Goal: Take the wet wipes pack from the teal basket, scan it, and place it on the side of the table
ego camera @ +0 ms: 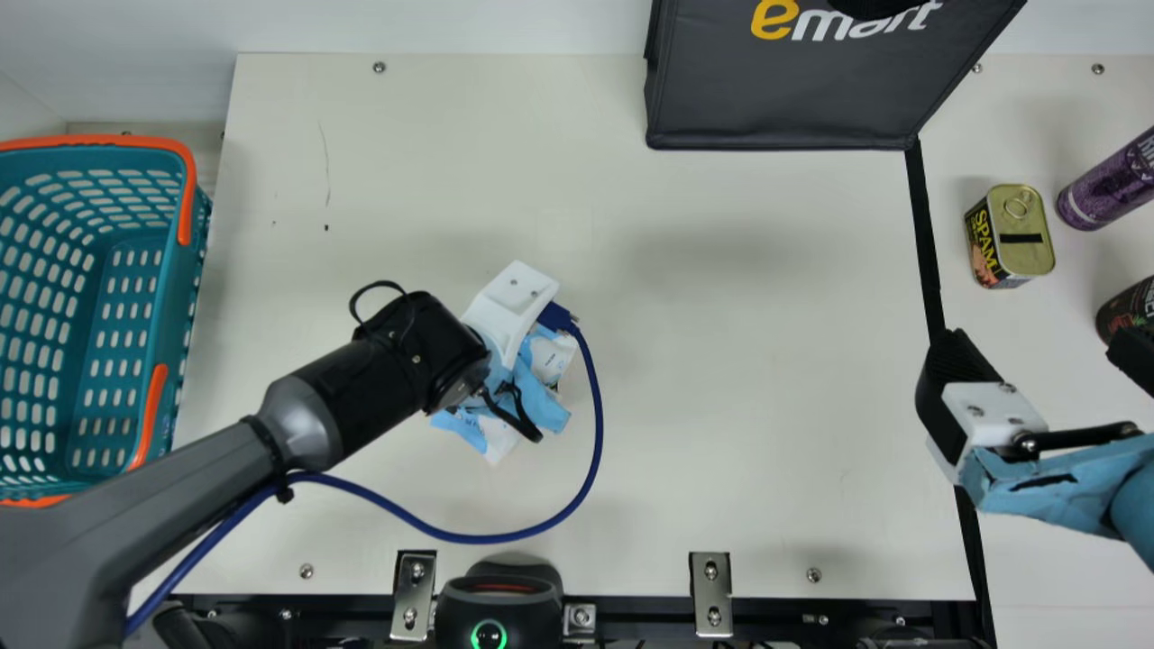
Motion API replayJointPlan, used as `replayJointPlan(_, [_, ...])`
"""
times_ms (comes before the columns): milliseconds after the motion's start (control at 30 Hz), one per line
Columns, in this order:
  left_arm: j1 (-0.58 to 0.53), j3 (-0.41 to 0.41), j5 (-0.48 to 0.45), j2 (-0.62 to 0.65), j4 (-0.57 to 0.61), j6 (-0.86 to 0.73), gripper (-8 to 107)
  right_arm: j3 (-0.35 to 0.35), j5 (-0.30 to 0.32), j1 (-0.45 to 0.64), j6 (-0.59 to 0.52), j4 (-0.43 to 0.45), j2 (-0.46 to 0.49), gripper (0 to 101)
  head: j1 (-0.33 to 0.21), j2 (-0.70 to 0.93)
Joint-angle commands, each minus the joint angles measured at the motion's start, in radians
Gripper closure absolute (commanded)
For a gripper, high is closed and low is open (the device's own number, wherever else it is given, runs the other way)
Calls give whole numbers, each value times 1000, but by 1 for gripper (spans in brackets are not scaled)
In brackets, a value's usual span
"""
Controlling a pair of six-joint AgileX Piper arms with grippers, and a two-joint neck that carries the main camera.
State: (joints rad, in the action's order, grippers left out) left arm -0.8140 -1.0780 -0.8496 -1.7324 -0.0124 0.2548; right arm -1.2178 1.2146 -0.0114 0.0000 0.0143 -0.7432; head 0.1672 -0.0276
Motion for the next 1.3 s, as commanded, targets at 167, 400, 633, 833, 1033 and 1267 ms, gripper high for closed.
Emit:
replayJointPlan(167, [-3,-7,-18,26,-2,-15,107,0,0,0,0,0,0,6,-29,0])
replayJointPlan(400, [-2,-14,-32,45,2,-29,107,0,0,0,0,0,0,6,-29,0])
replayJointPlan(633, [-1,-14,-32,52,11,-54,107,0,0,0,0,0,0,6,-29,0])
replayJointPlan(833, [0,-11,-11,58,48,-131,107,0,0,0,0,0,0,6,-29,0])
replayJointPlan(1033, [10,-8,29,64,105,-240,107,0,0,0,0,0,0,6,-29,0])
replayJointPlan(1267, [33,4,89,67,189,-391,107,0,0,0,0,0,0,6,-29,0])
